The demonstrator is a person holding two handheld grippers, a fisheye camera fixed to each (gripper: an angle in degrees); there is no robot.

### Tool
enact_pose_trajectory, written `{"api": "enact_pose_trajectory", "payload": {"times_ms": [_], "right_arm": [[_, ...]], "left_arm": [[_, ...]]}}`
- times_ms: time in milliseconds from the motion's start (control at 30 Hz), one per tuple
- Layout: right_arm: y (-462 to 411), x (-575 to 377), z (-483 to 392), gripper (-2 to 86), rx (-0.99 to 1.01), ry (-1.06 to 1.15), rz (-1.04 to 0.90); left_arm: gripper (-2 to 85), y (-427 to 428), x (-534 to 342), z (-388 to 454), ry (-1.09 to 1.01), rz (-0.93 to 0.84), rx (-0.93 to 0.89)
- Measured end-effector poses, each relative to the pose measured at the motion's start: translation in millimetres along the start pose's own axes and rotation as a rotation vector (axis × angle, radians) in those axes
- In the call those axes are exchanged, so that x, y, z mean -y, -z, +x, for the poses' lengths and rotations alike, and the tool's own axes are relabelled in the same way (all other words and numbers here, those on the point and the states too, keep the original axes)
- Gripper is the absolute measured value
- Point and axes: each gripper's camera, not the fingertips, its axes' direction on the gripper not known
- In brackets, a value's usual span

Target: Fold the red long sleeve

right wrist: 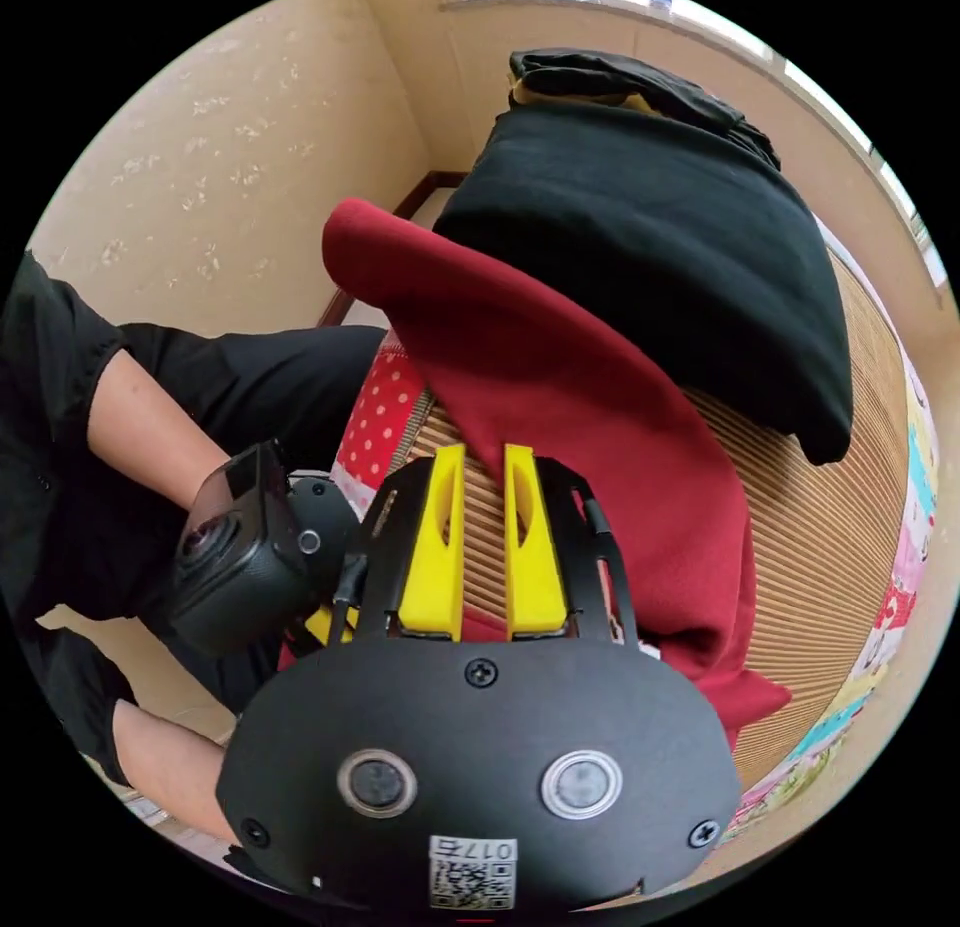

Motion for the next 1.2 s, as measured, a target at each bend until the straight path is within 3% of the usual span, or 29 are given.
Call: {"api": "enact_pose_trajectory", "payload": {"times_ms": [33,133,200,333,367,467,533,600,667,833,967,1100,1200], "right_arm": [[4,2,4,5.0,-0.072,-0.032,0.023],[46,-9,32,3.5,-0.021,-0.183,0.253],[95,-46,56,3.0,0.056,-0.326,0.547],[158,-241,85,2.7,0.245,-0.82,1.444],[148,-302,71,2.7,0.233,-0.998,1.665],[93,-409,-1,3.2,0.055,-1.431,1.994],[63,-432,-35,3.9,-0.074,-1.703,1.911],[46,-435,-40,5.1,-0.068,-1.863,1.64],[33,-417,-40,6.5,-0.041,-1.871,1.43],[54,-380,-47,7.5,-0.193,-1.815,1.388],[113,-371,0,9.0,-0.298,-1.751,1.322],[147,-376,59,10.2,-0.417,-1.908,1.04],[145,-389,98,10.1,-0.363,-1.996,0.939]], "left_arm": [[-0.3,1,0,-2,0.001,0.0,-0.003],[-0.3,3,-2,-5,0.001,0.0,-0.002],[-0.3,4,-2,-6,0.001,0.0,-0.004],[-0.2,6,-4,-10,0.001,0.0,-0.003],[-0.1,7,-4,-11,0.001,0.0,-0.003],[0.0,8,-5,-13,0.001,-0.001,0.0],[0.1,9,-5,-14,0.0,-0.001,0.001],[0.1,10,-5,-15,-0.001,-0.002,0.004],[0.1,11,-6,-16,-0.001,-0.002,0.005],[0.1,13,-6,-19,0.0,-0.003,0.004],[0.1,14,-6,-22,0.002,-0.005,0.004],[0.1,15,-6,-24,0.002,-0.005,0.003],[0.1,16,-6,-24,0.0,-0.004,0.008]]}}
